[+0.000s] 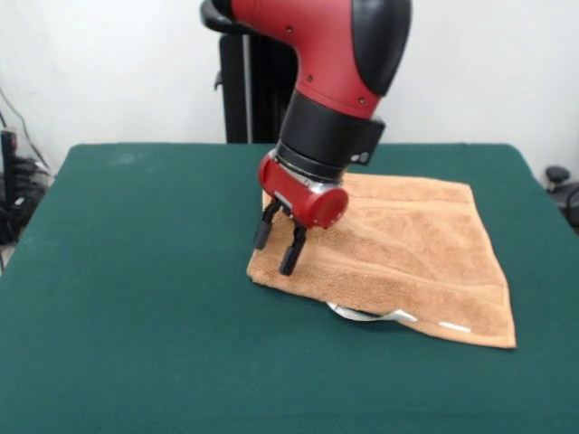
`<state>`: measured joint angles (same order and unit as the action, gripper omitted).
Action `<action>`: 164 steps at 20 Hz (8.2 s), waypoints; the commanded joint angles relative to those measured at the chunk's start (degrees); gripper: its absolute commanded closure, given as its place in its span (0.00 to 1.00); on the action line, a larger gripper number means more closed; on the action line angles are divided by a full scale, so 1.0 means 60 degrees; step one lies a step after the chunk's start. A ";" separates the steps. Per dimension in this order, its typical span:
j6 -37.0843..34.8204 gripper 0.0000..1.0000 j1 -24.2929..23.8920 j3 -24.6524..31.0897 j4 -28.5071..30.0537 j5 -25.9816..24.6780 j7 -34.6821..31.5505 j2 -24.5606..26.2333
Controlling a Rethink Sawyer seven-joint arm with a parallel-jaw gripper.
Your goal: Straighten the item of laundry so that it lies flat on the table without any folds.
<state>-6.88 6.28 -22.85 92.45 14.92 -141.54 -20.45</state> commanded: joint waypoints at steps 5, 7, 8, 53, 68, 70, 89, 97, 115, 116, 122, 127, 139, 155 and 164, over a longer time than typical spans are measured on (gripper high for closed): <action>-0.2052 0.00 -0.0813 0.2791 0.1138 -0.0418 0.0121 0.0006; -0.2042 0.00 -0.0941 0.2974 0.1288 -0.0457 0.0120 -0.0033; -0.2005 0.00 -0.0976 0.3028 0.1345 -0.0483 0.0112 -0.0046; 0.1010 1.00 0.2456 -0.0944 0.0412 0.1868 -0.1671 0.2073; 0.1080 1.00 0.1256 0.0213 0.0341 0.1439 -0.1255 0.1181; 0.0590 1.00 0.1174 0.0374 0.0512 0.1398 -0.1136 0.0988; -0.1755 0.00 -0.1418 0.3418 0.1363 -0.0401 0.1111 -0.0169; -0.2378 0.00 -0.1548 0.3487 0.0972 -0.1516 0.0906 -0.0039; -0.3581 0.00 -0.1103 0.2824 0.0483 -0.2439 -0.0050 -0.0456; -0.3522 0.00 -0.1110 0.2874 0.0503 -0.2431 -0.0071 -0.0450; -0.2863 1.00 -0.1280 0.3163 0.0668 -0.2600 0.0124 -0.0493; -0.1488 1.00 -0.1128 0.2916 0.0719 -0.2488 -0.0765 -0.0402; 0.0170 1.00 -0.0606 0.1941 0.0102 -0.2447 -0.0940 0.0301; 0.0139 1.00 -0.0862 0.1715 -0.0029 -0.2554 -0.0585 0.0289; 0.0885 1.00 -0.1135 0.1153 0.0217 -0.2859 -0.0751 0.0450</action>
<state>-6.35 0.29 -15.41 94.06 -0.12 -141.54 -21.41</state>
